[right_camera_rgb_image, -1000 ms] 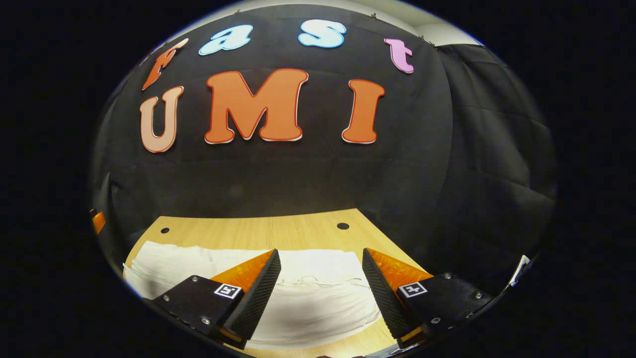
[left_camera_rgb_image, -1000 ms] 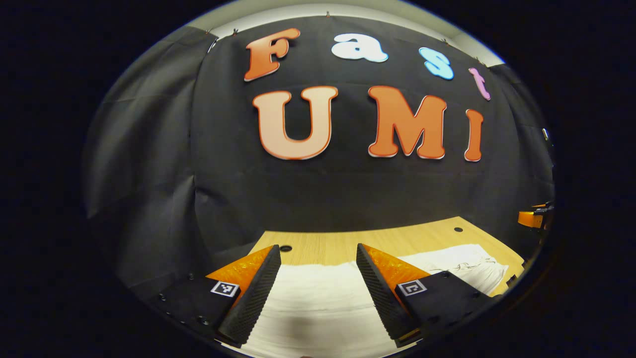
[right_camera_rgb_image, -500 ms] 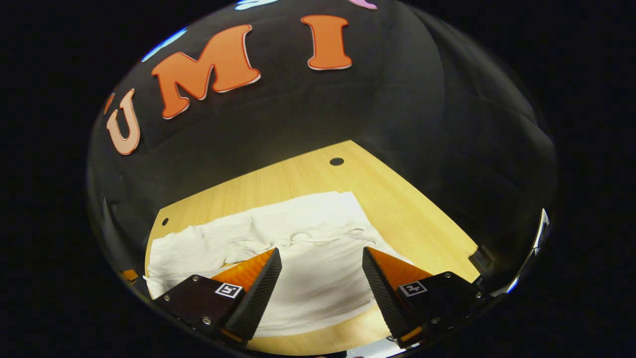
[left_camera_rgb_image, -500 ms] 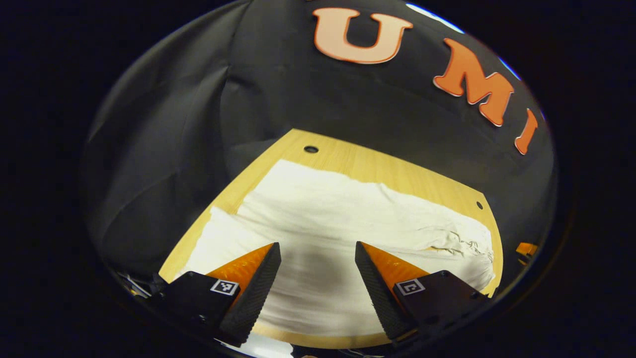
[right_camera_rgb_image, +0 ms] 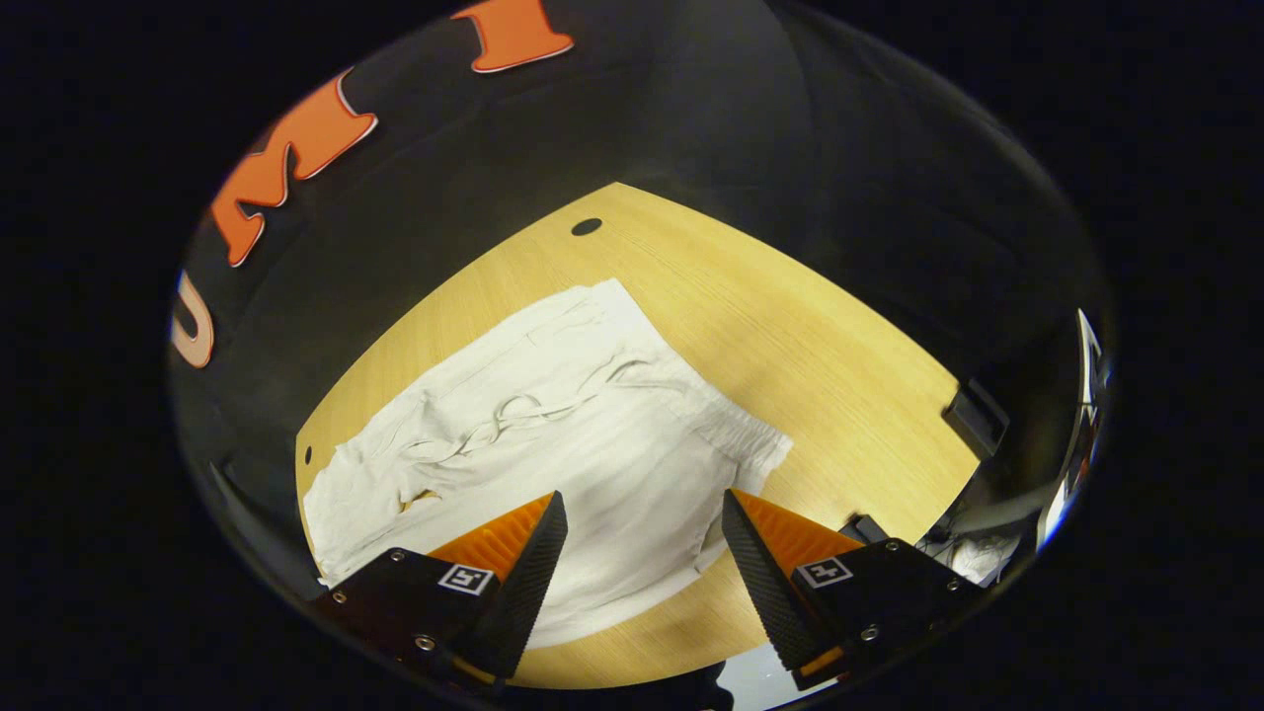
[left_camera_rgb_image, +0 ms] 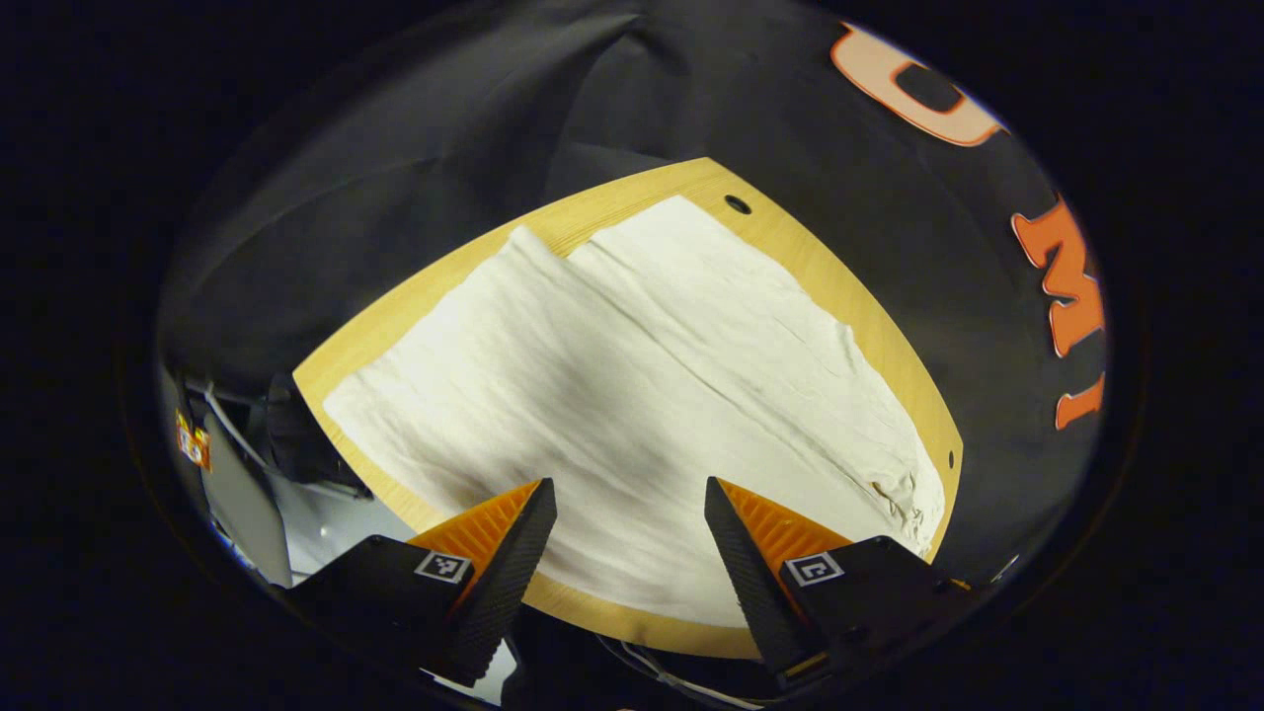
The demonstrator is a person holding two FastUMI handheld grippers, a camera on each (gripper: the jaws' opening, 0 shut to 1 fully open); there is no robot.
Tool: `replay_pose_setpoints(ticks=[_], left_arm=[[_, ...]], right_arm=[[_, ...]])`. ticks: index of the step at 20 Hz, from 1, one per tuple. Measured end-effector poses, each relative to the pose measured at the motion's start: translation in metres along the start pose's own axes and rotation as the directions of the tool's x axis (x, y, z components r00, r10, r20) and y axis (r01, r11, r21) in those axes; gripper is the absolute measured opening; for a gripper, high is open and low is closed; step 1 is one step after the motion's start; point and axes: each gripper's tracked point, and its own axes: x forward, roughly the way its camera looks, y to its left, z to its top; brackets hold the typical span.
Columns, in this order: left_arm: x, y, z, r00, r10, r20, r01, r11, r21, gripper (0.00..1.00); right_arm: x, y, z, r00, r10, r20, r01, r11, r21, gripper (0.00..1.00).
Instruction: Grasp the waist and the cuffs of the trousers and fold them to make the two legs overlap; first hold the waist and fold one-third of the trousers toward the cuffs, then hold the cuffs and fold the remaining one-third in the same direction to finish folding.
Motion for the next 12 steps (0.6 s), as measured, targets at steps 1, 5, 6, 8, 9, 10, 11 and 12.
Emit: replay_pose_setpoints(ticks=[1,5,6,8,9,10,11,12], left_arm=[[0.002,0.005,-0.005,1.0,-0.001,-0.012,0.0,0.999,-0.037,1.0],[0.007,0.033,-0.025,0.999,0.006,-0.043,-0.014,0.981,-0.193,1.0],[0.004,0.044,-0.027,0.999,0.006,-0.049,-0.017,0.973,-0.232,1.0],[0.004,0.067,-0.028,0.998,-0.006,-0.056,-0.011,0.952,-0.306,0.98],[0.005,0.075,-0.03,0.998,-0.02,-0.057,-0.001,0.939,-0.343,0.98],[0.007,0.081,-0.031,0.998,-0.036,-0.056,0.012,0.926,-0.377,0.98],[0.009,0.086,-0.032,0.998,-0.039,-0.05,0.016,0.912,-0.41,0.94],[0.005,0.096,-0.03,0.999,-0.025,-0.04,0.004,0.894,-0.447,0.98]], right_arm=[[0.003,-0.003,-0.003,1.0,-0.004,-0.012,0.004,1.0,0.008,0.95],[0.011,-0.007,-0.01,0.999,-0.001,-0.054,0.004,0.999,0.043,0.95],[0.012,-0.007,-0.012,0.998,0.0,-0.061,0.003,0.998,0.056,0.95],[0.017,-0.008,-0.012,0.998,-0.003,-0.067,0.008,0.998,0.068,0.95],[0.018,-0.009,-0.013,0.997,-0.006,-0.071,0.011,0.997,0.07,0.95],[0.02,-0.009,-0.015,0.997,-0.007,-0.077,0.012,0.997,0.074,0.95],[0.022,-0.008,-0.016,0.997,-0.003,-0.079,0.01,0.997,0.078,0.95],[0.023,-0.008,-0.017,0.996,-0.002,-0.084,0.009,0.997,0.082,0.95]])
